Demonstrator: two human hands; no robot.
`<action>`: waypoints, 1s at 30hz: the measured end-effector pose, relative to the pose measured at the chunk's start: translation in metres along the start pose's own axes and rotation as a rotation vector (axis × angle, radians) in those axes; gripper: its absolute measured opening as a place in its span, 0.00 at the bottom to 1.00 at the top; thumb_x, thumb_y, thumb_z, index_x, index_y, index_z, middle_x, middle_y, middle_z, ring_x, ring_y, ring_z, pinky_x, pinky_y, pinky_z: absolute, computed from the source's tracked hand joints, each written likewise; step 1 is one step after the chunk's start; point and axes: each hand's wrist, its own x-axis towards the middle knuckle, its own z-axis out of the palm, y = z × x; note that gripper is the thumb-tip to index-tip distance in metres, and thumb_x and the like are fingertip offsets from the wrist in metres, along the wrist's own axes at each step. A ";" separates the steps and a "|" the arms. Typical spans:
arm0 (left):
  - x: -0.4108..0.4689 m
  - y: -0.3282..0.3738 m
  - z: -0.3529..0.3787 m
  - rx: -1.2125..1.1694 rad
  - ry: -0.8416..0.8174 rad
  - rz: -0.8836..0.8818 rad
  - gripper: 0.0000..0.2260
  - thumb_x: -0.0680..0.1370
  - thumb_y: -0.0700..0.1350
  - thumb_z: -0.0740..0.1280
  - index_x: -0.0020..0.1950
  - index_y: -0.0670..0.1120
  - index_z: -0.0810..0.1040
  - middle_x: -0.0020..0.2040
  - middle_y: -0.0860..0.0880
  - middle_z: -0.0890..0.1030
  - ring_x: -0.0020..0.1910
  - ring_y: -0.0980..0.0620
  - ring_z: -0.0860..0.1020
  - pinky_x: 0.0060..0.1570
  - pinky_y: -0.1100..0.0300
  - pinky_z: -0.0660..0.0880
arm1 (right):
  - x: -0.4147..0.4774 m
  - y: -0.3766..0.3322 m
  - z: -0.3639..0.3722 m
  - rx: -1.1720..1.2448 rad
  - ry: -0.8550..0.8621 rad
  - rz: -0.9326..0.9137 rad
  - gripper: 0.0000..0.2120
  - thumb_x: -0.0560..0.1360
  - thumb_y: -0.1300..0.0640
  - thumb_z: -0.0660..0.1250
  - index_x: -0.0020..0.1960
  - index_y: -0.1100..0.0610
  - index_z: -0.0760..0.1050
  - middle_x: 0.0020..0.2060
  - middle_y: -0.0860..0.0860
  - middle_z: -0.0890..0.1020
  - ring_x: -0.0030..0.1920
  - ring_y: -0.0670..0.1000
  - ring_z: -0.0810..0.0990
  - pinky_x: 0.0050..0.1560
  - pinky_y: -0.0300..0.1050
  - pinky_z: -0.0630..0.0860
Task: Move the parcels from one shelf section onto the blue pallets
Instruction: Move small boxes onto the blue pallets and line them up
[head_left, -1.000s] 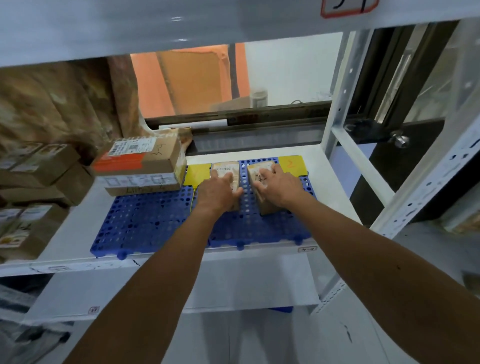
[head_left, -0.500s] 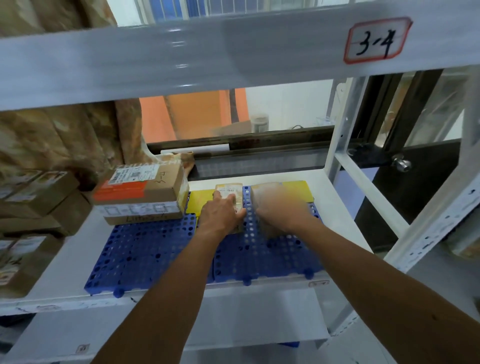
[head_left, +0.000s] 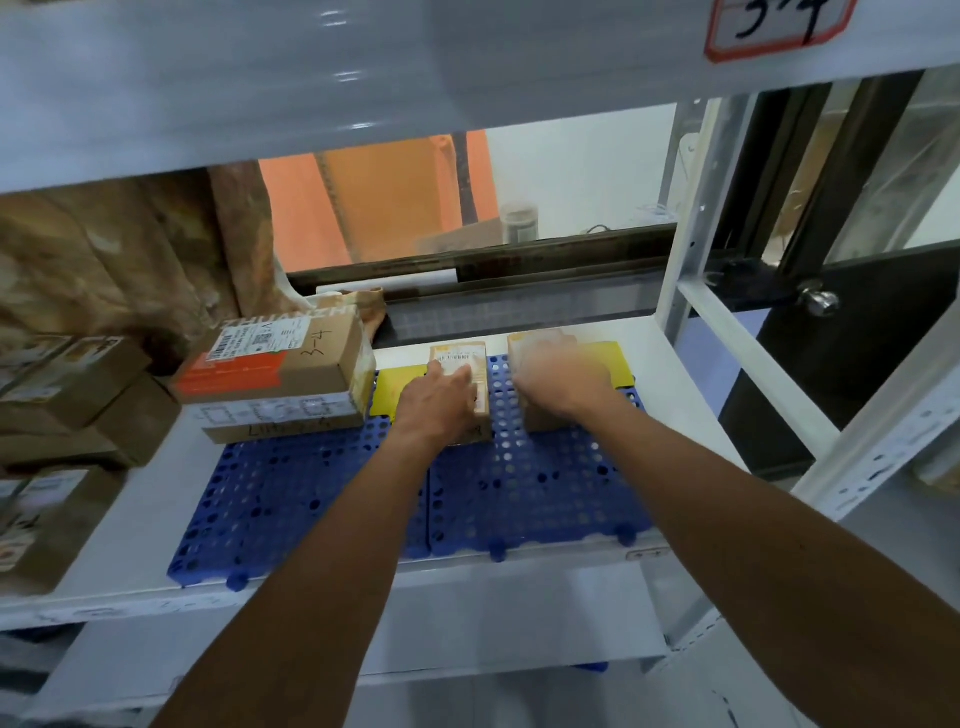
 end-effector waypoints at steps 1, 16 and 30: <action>0.001 -0.001 0.001 0.007 -0.004 0.007 0.16 0.84 0.51 0.54 0.70 0.49 0.69 0.66 0.38 0.72 0.52 0.37 0.79 0.49 0.48 0.74 | 0.000 0.000 0.001 -0.007 -0.003 -0.003 0.34 0.77 0.34 0.57 0.75 0.52 0.61 0.76 0.58 0.58 0.67 0.63 0.71 0.62 0.54 0.69; 0.022 -0.014 0.006 -0.130 -0.046 0.042 0.19 0.85 0.51 0.54 0.75 0.52 0.68 0.76 0.36 0.62 0.66 0.38 0.73 0.63 0.49 0.70 | 0.014 -0.008 0.010 0.062 -0.064 -0.092 0.31 0.80 0.37 0.54 0.79 0.49 0.56 0.80 0.53 0.49 0.73 0.59 0.65 0.67 0.55 0.66; 0.005 -0.010 -0.022 -0.199 0.045 -0.108 0.22 0.84 0.56 0.54 0.78 0.54 0.62 0.79 0.41 0.58 0.70 0.38 0.69 0.66 0.46 0.68 | 0.001 -0.021 -0.009 0.042 -0.052 -0.112 0.29 0.84 0.46 0.52 0.81 0.48 0.46 0.80 0.52 0.40 0.76 0.65 0.53 0.71 0.59 0.60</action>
